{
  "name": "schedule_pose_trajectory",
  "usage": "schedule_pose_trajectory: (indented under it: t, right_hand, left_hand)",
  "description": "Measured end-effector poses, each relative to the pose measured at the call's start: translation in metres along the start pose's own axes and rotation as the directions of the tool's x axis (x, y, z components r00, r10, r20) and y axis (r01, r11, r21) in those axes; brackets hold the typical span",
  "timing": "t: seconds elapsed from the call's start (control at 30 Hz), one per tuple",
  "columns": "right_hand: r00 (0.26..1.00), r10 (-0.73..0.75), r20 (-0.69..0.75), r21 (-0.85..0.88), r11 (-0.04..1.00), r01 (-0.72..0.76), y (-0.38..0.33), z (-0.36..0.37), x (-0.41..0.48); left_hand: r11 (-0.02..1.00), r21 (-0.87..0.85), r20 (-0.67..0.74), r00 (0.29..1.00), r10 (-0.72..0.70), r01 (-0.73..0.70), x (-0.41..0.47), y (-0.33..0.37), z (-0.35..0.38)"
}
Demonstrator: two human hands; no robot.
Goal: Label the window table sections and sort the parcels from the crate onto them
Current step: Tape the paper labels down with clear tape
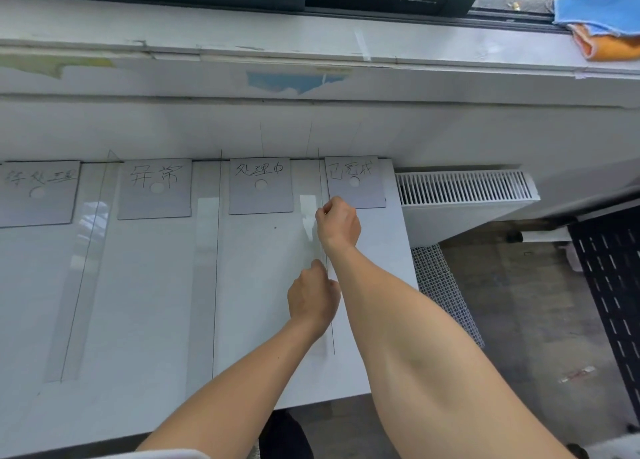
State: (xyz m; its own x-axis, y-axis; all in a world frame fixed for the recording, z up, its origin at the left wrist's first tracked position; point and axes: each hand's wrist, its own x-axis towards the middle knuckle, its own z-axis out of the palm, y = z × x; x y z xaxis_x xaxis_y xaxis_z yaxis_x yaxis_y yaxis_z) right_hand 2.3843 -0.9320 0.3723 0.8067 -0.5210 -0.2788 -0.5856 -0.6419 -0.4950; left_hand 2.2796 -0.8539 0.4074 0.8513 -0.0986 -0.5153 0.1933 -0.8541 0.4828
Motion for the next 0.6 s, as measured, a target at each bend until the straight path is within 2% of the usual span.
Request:
schedule_pose_trajectory:
  t: [0.43,0.5,0.6]
  right_hand:
    - [1.0,0.029,0.006,0.026,0.999,-0.029,-0.005,0.003,-0.01]
    - [1.0,0.024,-0.019,0.032,0.999,-0.023,-0.009,0.0,-0.013]
    - [0.994,-0.027,-0.102,0.021,0.999,0.029,-0.021,-0.007,-0.016]
  left_hand:
    - [1.0,-0.026,0.012,1.0,-0.011,0.011,0.0,-0.007,-0.001]
    - [0.997,-0.07,-0.016,1.0,-0.013,0.012,0.0,-0.009,-0.008]
    - [0.998,-0.068,-0.141,0.99,-0.009,0.0,0.007,-0.016,-0.031]
